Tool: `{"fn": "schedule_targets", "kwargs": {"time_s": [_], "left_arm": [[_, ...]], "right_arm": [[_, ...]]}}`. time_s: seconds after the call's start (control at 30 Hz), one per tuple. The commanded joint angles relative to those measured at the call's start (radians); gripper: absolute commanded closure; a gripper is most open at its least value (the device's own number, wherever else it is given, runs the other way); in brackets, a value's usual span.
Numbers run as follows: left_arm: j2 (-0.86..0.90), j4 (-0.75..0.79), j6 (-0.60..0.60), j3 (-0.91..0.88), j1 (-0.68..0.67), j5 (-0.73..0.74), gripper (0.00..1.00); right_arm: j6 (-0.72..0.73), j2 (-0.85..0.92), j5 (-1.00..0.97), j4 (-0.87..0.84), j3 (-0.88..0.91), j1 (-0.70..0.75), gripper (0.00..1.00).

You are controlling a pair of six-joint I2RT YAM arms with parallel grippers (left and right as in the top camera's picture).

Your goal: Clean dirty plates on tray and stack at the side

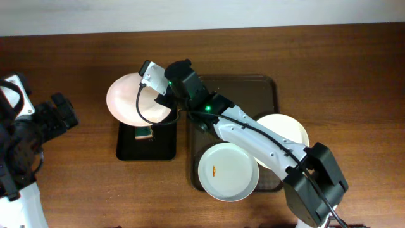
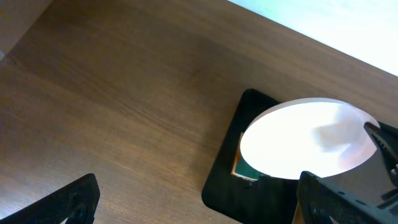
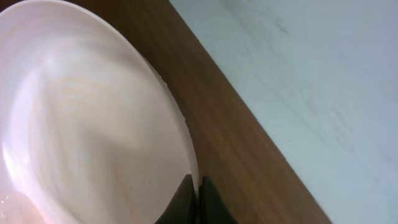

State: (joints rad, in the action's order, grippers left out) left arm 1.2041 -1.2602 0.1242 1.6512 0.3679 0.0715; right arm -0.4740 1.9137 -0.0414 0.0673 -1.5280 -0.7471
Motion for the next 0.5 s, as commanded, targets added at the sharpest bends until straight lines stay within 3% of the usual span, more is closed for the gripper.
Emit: {"fn": "schedule_targets", "kwargs": {"time_s": [0.0,0.07,0.47], "left_arm": [[-0.008,0.001,0.009,0.008,0.006,0.003,0.00],[-0.008,0.001,0.009,0.007,0.006,0.003,0.00],[-0.008,0.001,0.009,0.008,0.006,0.003,0.00]], "right_arm": [[-0.021,-0.050,-0.065,-0.037,-0.017,-0.020,0.96],[-0.080,-0.051,-0.192,-0.085,-0.017,-0.045,0.96],[-0.124,-0.087,-0.427,-0.120,-0.018,-0.145,0.96]]}}
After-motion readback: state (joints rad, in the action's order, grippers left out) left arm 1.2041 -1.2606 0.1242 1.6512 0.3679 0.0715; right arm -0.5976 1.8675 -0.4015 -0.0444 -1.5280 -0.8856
